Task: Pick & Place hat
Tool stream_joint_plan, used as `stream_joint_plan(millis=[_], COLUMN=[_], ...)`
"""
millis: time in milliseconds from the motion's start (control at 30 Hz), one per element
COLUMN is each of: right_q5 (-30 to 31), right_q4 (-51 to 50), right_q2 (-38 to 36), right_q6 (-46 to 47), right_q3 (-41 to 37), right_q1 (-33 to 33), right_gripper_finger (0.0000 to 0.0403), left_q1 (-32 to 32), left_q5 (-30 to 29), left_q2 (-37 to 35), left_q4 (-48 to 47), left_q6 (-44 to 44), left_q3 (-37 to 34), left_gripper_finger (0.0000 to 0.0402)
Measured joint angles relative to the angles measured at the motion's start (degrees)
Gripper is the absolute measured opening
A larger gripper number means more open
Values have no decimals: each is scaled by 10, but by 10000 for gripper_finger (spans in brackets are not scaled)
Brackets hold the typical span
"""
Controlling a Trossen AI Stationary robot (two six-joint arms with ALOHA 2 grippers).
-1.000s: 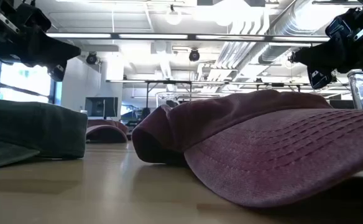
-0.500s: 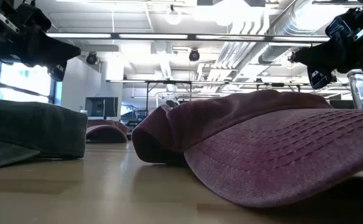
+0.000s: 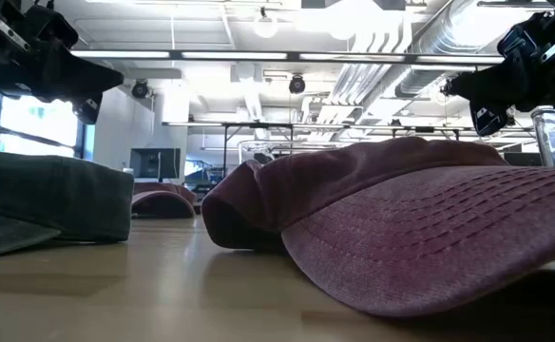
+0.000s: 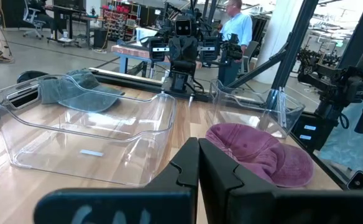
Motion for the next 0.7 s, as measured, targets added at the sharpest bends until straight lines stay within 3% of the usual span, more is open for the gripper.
stream_joint_plan(millis=[267, 400, 567, 700], right_q5=[0, 0, 0, 0], right_q4=[0, 0, 0, 0], right_q2=[0, 0, 0, 0], right_q6=[0, 0, 0, 0], right_q3=[0, 0, 0, 0], right_q1=[0, 0, 0, 0], right_gripper_finger=[12, 12, 12, 12], left_q1=[0, 0, 0, 0], left_q5=[-1, 2, 55, 8], left_q2=[0, 0, 0, 31], left_q4=[5, 28, 45, 110], left_q6=[-11, -91, -194, -211], left_q3=[0, 0, 5, 29], left_gripper_finger=[1, 1, 1, 1])
